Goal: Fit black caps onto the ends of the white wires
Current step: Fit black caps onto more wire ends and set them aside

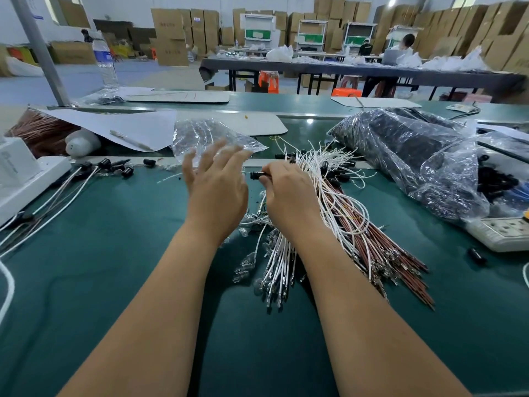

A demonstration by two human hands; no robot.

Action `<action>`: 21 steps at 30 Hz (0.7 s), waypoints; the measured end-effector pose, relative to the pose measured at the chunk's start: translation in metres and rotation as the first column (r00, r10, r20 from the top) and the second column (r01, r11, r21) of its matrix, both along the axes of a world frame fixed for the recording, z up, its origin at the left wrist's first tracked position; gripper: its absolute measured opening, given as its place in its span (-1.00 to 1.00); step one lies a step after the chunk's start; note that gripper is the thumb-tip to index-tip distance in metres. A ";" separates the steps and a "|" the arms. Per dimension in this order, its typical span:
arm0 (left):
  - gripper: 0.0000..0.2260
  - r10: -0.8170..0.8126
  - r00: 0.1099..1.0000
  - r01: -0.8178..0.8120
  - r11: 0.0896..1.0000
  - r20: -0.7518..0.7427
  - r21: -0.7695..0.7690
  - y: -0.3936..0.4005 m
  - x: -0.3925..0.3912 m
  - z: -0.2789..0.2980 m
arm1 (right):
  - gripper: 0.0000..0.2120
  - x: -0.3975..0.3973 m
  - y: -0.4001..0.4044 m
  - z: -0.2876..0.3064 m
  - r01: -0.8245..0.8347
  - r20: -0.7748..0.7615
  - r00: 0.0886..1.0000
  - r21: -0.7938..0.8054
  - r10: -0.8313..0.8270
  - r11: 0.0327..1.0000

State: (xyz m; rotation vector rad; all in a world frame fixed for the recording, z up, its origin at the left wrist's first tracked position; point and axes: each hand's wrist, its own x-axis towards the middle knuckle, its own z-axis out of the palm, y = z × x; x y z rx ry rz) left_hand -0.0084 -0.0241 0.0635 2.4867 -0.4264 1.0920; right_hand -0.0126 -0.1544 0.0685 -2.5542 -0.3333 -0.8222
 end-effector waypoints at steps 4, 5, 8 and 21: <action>-0.81 -0.149 0.987 0.141 0.983 -0.060 -0.118 0.008 0.005 0.000 | -0.85 -0.003 0.002 0.003 -0.055 0.033 0.998 0.050 0.053 0.997; -0.83 -0.108 0.993 0.102 0.987 -0.046 -0.121 0.011 0.007 0.000 | -0.87 -0.003 0.000 0.003 -0.024 0.040 0.999 0.030 0.023 0.999; -0.83 0.127 0.988 -0.138 0.981 -0.085 -0.138 0.024 0.012 -0.004 | -0.88 -0.001 -0.008 0.003 0.095 0.034 0.995 0.019 -0.095 0.995; -0.83 -0.055 0.998 0.055 0.998 -0.018 0.004 0.008 0.008 -0.004 | -0.87 -0.004 0.002 0.002 -0.032 -0.088 0.995 0.068 0.038 0.997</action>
